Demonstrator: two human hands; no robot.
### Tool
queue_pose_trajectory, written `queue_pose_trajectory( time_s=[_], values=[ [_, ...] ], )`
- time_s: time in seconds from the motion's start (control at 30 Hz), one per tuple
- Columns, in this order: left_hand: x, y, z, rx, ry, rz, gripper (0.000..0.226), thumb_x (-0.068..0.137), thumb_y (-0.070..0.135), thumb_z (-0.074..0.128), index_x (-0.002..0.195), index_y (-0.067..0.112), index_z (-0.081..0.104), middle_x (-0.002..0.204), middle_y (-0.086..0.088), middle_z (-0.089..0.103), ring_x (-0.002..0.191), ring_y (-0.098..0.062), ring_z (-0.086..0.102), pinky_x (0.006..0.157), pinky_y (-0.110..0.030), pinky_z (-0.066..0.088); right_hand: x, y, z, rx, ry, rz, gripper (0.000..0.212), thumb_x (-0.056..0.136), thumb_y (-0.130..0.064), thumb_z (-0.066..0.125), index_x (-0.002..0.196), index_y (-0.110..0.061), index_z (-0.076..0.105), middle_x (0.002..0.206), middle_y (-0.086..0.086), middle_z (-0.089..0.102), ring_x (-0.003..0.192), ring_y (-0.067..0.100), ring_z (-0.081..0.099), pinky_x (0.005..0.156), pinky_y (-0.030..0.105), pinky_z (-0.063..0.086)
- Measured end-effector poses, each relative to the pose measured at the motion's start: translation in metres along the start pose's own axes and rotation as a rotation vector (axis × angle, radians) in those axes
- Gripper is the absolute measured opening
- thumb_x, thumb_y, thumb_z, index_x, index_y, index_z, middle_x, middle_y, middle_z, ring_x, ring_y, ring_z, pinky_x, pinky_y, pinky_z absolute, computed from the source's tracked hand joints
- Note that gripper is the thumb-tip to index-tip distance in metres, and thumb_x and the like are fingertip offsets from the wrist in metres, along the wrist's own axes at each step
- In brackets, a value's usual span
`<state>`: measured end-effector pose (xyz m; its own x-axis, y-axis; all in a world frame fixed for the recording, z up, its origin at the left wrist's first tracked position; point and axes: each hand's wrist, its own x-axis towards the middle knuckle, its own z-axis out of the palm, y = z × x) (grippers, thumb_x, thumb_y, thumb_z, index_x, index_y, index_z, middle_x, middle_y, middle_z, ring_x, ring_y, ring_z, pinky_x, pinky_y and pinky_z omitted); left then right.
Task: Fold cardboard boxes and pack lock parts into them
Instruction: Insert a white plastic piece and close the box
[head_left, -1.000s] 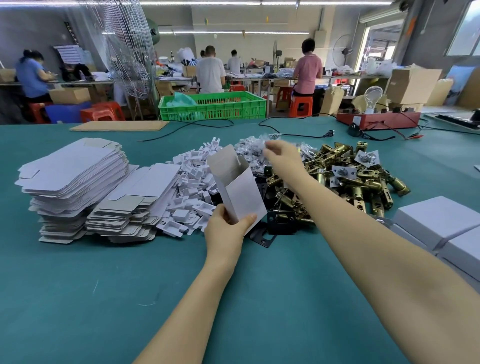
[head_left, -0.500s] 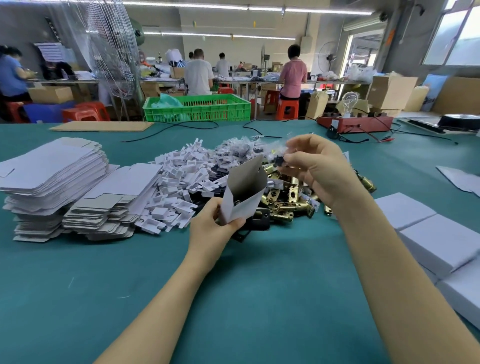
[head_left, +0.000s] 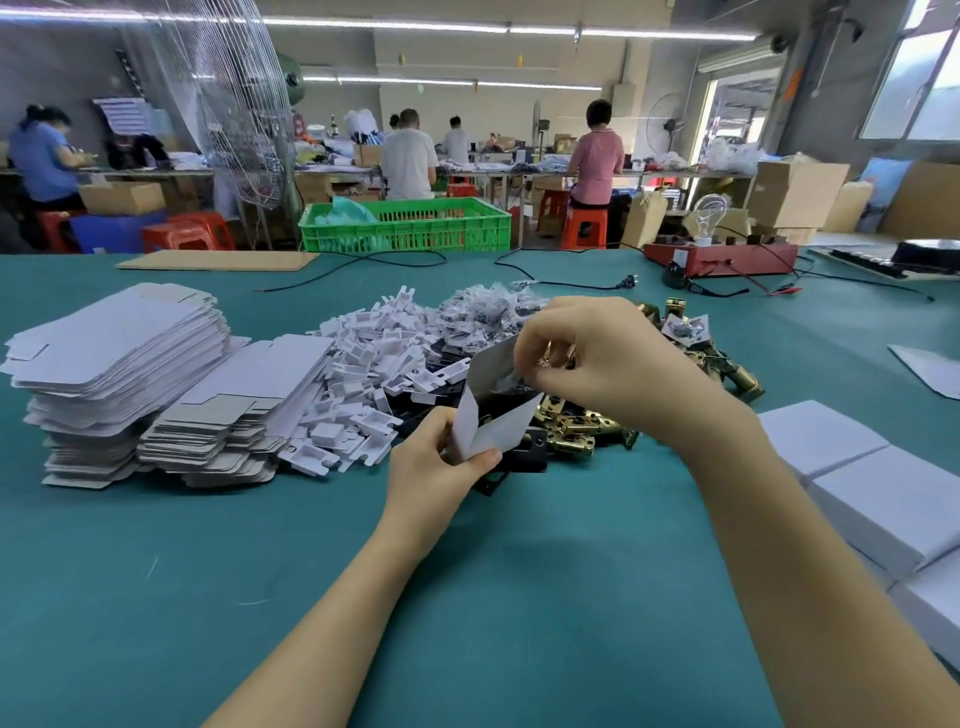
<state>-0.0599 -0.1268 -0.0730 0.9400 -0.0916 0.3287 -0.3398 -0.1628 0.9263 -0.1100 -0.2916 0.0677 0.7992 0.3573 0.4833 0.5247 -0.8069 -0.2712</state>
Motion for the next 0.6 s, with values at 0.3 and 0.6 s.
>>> queue_pose_trajectory(
  time_s=[0.3, 0.6],
  values=[
    [0.0016, -0.006, -0.0004, 0.001, -0.024, -0.001, 0.03, 0.072, 0.015, 0.083, 0.075, 0.035, 0.06, 0.082, 0.006, 0.067, 0.083, -0.019, 0.063, 0.068, -0.031, 0.05, 0.0024, 0.0043, 0.0046, -0.03, 0.042, 0.049, 0.013, 0.08, -0.007, 0.069, 0.092, -0.011, 0.071, 0.081, 0.0, 0.065, 0.071, 0.012, 0.057, 0.066, 0.014, 0.042],
    [0.0015, -0.0058, -0.0008, -0.025, -0.041, -0.037, 0.025, 0.073, 0.009, 0.082, 0.089, 0.018, 0.064, 0.087, 0.001, 0.069, 0.087, -0.024, 0.064, 0.075, -0.04, 0.054, 0.0043, 0.0057, 0.0097, -0.19, -0.108, -0.008, 0.015, 0.087, -0.009, 0.062, 0.093, -0.014, 0.074, 0.093, -0.001, 0.067, 0.073, 0.007, 0.049, 0.07, 0.019, 0.038]
  ],
)
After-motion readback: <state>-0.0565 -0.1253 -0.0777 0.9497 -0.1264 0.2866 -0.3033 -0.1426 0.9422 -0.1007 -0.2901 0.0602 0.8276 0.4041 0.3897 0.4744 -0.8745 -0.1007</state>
